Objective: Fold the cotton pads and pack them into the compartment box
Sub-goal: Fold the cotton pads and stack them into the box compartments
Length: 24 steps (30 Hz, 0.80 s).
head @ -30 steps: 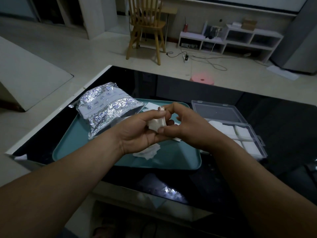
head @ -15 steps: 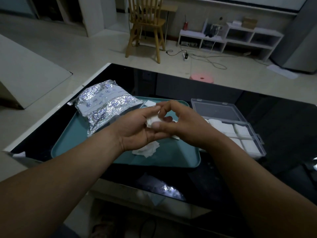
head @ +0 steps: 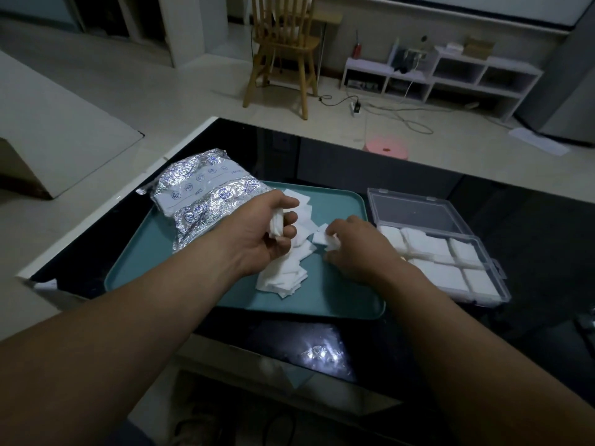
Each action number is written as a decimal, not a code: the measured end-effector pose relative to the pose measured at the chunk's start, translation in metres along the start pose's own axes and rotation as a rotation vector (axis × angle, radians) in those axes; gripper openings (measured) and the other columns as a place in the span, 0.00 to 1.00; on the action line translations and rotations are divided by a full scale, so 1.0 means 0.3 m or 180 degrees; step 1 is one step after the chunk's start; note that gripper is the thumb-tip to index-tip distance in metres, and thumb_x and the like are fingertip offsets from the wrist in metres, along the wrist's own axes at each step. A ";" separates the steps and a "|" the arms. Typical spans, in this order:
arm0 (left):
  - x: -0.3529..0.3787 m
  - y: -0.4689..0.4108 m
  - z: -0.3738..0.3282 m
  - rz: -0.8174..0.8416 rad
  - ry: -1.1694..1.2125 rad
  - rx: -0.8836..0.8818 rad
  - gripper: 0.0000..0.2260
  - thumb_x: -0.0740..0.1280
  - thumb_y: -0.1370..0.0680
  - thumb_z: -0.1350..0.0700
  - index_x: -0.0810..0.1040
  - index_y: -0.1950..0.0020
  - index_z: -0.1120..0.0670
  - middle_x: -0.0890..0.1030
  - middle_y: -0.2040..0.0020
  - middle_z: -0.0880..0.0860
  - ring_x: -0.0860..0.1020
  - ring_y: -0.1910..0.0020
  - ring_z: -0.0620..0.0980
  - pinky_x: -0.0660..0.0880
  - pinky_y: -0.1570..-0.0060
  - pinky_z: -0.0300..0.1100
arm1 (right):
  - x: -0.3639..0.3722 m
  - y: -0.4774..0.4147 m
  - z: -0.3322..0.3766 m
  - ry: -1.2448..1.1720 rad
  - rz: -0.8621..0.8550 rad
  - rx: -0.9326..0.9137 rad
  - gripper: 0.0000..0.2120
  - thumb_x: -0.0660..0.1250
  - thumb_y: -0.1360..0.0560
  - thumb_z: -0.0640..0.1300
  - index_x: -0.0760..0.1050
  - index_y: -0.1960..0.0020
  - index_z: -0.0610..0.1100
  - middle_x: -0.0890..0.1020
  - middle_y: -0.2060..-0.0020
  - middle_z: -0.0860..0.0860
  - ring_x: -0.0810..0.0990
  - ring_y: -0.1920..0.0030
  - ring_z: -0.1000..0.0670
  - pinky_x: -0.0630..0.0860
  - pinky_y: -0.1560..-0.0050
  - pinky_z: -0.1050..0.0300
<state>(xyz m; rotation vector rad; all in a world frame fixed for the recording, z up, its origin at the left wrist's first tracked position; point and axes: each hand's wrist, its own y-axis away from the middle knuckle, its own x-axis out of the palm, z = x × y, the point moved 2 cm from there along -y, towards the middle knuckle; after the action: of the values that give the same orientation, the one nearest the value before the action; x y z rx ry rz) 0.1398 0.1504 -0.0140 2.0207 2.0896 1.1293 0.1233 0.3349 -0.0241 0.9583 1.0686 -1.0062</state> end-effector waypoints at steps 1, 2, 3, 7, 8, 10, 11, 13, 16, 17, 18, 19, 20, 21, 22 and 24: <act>0.002 0.002 0.002 0.0010 -0.0050 0.0001 0.05 0.69 0.24 0.59 0.76 0.50 0.54 0.76 0.65 0.51 0.70 0.71 0.47 0.62 0.80 0.35 | -0.002 -0.001 0.001 -0.0058 -0.0047 0.0006 0.20 0.72 0.22 0.52 0.75 0.32 0.51 0.76 0.38 0.47 0.77 0.40 0.44 0.75 0.41 0.49; 0.001 0.003 0.002 0.0013 -0.0102 0.0006 0.05 0.70 0.24 0.59 0.76 0.50 0.54 0.76 0.64 0.51 0.70 0.71 0.47 0.62 0.80 0.35 | -0.003 -0.004 0.002 -0.0123 -0.0083 0.0011 0.18 0.72 0.22 0.53 0.77 0.34 0.51 0.77 0.39 0.48 0.77 0.42 0.45 0.75 0.44 0.51; 0.002 0.006 0.004 0.0012 -0.0148 0.0014 0.05 0.70 0.24 0.59 0.76 0.50 0.54 0.77 0.64 0.51 0.70 0.71 0.47 0.62 0.80 0.35 | -0.002 -0.006 0.002 -0.0165 -0.0099 0.0018 0.16 0.71 0.21 0.54 0.78 0.35 0.52 0.77 0.41 0.49 0.78 0.44 0.46 0.75 0.46 0.51; 0.008 -0.001 0.016 -0.0025 -0.0281 0.0031 0.04 0.69 0.23 0.58 0.78 0.49 0.54 0.78 0.62 0.52 0.71 0.71 0.47 0.63 0.79 0.35 | 0.008 -0.013 -0.009 -0.0317 -0.0181 0.0164 0.24 0.69 0.22 0.61 0.75 0.32 0.50 0.79 0.39 0.49 0.79 0.43 0.46 0.78 0.43 0.48; 0.011 -0.004 0.019 -0.0026 -0.0288 0.0021 0.04 0.69 0.23 0.58 0.79 0.49 0.54 0.78 0.61 0.52 0.71 0.71 0.47 0.63 0.79 0.35 | 0.013 -0.014 -0.009 -0.0361 -0.0224 0.0215 0.27 0.70 0.23 0.62 0.72 0.30 0.49 0.78 0.37 0.48 0.79 0.41 0.45 0.78 0.41 0.47; 0.021 -0.002 0.023 -0.0033 -0.0290 0.0014 0.05 0.68 0.23 0.58 0.79 0.48 0.54 0.78 0.61 0.52 0.71 0.71 0.47 0.63 0.78 0.35 | 0.020 -0.015 -0.004 -0.0390 -0.0287 0.0318 0.32 0.71 0.24 0.62 0.69 0.26 0.46 0.75 0.33 0.45 0.77 0.36 0.42 0.76 0.38 0.47; 0.027 0.002 0.027 -0.0034 -0.0284 0.0010 0.05 0.68 0.23 0.58 0.79 0.47 0.55 0.78 0.62 0.52 0.71 0.71 0.47 0.62 0.78 0.35 | 0.028 -0.018 0.000 -0.0342 -0.0288 0.0362 0.34 0.71 0.24 0.62 0.68 0.26 0.45 0.73 0.32 0.44 0.76 0.34 0.41 0.75 0.36 0.46; 0.039 0.010 0.030 -0.0026 -0.0290 0.0018 0.06 0.68 0.22 0.58 0.79 0.46 0.54 0.78 0.62 0.52 0.71 0.71 0.47 0.61 0.77 0.34 | 0.041 -0.029 0.009 -0.0165 -0.0226 0.0427 0.34 0.70 0.25 0.62 0.68 0.26 0.44 0.71 0.32 0.42 0.73 0.33 0.39 0.74 0.35 0.45; 0.041 0.014 0.034 -0.0033 -0.0327 0.0015 0.07 0.68 0.22 0.57 0.80 0.44 0.55 0.78 0.62 0.52 0.71 0.70 0.47 0.62 0.77 0.34 | 0.046 -0.043 0.026 -0.0024 -0.0080 0.0481 0.30 0.66 0.24 0.62 0.71 0.30 0.44 0.71 0.34 0.41 0.72 0.34 0.39 0.74 0.37 0.44; 0.039 0.014 0.033 -0.0041 -0.0332 0.0010 0.08 0.68 0.22 0.57 0.80 0.44 0.55 0.78 0.62 0.52 0.71 0.70 0.47 0.62 0.78 0.34 | 0.044 -0.045 0.032 -0.0059 -0.0098 0.0503 0.27 0.64 0.23 0.60 0.72 0.31 0.44 0.72 0.35 0.41 0.72 0.35 0.39 0.74 0.38 0.45; 0.037 0.013 0.032 -0.0051 -0.0337 0.0005 0.08 0.68 0.22 0.57 0.80 0.44 0.55 0.79 0.62 0.52 0.72 0.70 0.47 0.63 0.78 0.35 | 0.042 -0.047 0.037 -0.0095 -0.0152 0.0514 0.24 0.62 0.21 0.58 0.74 0.33 0.43 0.73 0.36 0.42 0.73 0.36 0.39 0.74 0.39 0.46; 0.034 0.014 0.030 -0.0057 -0.0341 0.0002 0.08 0.67 0.22 0.57 0.80 0.44 0.55 0.79 0.62 0.52 0.72 0.70 0.47 0.63 0.78 0.35 | 0.041 -0.048 0.040 -0.0107 -0.0221 0.0505 0.21 0.61 0.20 0.56 0.76 0.35 0.43 0.74 0.37 0.42 0.74 0.39 0.39 0.74 0.40 0.46; 0.032 0.013 0.028 -0.0055 -0.0345 0.0001 0.08 0.67 0.21 0.57 0.80 0.44 0.55 0.78 0.61 0.52 0.72 0.70 0.47 0.63 0.78 0.34 | 0.041 -0.050 0.040 -0.0090 -0.0260 0.0486 0.19 0.60 0.20 0.54 0.77 0.37 0.43 0.75 0.39 0.42 0.75 0.41 0.39 0.75 0.41 0.47; 0.031 0.013 0.027 -0.0057 -0.0345 0.0001 0.07 0.67 0.21 0.57 0.79 0.44 0.55 0.78 0.61 0.52 0.72 0.70 0.47 0.63 0.78 0.34 | 0.039 -0.051 0.041 -0.0055 -0.0242 0.0455 0.18 0.61 0.20 0.53 0.77 0.38 0.43 0.75 0.40 0.42 0.76 0.42 0.40 0.76 0.42 0.47; 0.030 0.013 0.025 -0.0066 -0.0348 0.0000 0.07 0.67 0.21 0.57 0.79 0.44 0.55 0.78 0.61 0.52 0.72 0.70 0.47 0.63 0.78 0.34 | 0.036 -0.049 0.040 -0.0021 -0.0159 0.0422 0.19 0.62 0.21 0.55 0.77 0.37 0.44 0.75 0.40 0.42 0.76 0.42 0.40 0.77 0.42 0.46; 0.032 0.013 0.024 -0.0089 -0.0357 -0.0008 0.07 0.67 0.22 0.57 0.79 0.44 0.55 0.79 0.62 0.52 0.72 0.70 0.47 0.63 0.78 0.35 | 0.029 -0.044 0.037 0.0038 0.0060 0.0351 0.25 0.65 0.24 0.60 0.74 0.33 0.46 0.74 0.39 0.43 0.75 0.40 0.40 0.78 0.40 0.44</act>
<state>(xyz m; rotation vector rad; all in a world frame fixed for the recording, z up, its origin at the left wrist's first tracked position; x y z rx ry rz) 0.1451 0.1619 -0.0131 1.9972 2.0551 0.9894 0.1145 0.3195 -0.0318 1.0630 1.0203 -1.0536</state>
